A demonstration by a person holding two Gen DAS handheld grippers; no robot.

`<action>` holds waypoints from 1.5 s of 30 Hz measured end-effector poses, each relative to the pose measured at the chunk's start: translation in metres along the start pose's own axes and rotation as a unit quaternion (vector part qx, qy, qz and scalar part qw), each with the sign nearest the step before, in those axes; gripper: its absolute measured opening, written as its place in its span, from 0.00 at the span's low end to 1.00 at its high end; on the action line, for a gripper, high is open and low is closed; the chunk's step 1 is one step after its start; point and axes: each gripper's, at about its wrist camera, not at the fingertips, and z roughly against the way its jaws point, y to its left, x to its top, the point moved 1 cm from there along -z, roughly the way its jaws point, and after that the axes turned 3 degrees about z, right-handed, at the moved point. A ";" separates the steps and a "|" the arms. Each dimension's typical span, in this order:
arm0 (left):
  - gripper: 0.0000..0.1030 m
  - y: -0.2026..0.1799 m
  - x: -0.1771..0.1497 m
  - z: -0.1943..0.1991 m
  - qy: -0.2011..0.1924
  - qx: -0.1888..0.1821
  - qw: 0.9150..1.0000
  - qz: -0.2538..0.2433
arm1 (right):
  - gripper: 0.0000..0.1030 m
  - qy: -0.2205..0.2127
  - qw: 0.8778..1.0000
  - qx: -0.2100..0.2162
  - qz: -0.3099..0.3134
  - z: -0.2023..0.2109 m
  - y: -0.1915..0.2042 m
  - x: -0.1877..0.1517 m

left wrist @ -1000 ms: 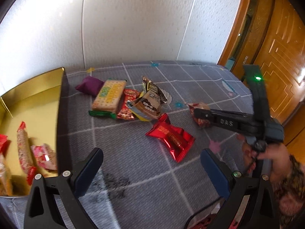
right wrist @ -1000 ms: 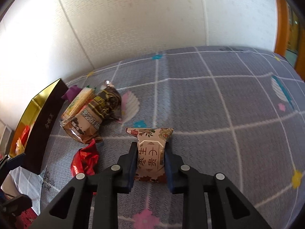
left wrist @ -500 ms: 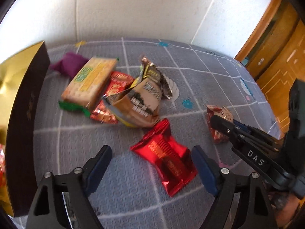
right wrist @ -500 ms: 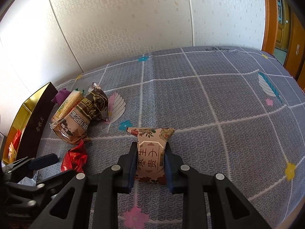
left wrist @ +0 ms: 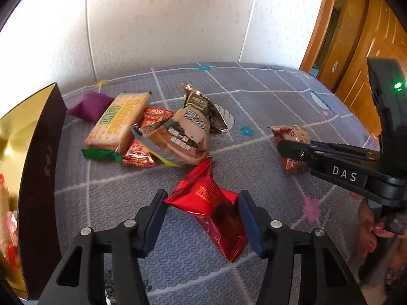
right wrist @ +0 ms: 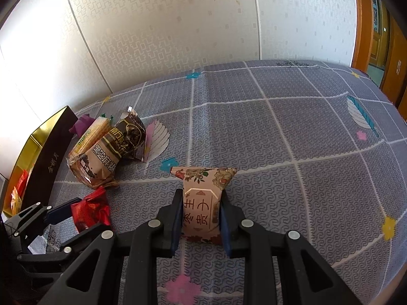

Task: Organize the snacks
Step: 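Grasp the beige floral pastry packet with right gripper while left grasps the shiny red candy, then lift the shiny red candy with left gripper while right holds the pastry packet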

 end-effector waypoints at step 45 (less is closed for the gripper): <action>0.93 0.027 -0.013 0.030 -0.059 -0.015 0.995 0.080 | 0.23 -0.029 1.000 0.005 0.003 0.008 0.005 0.005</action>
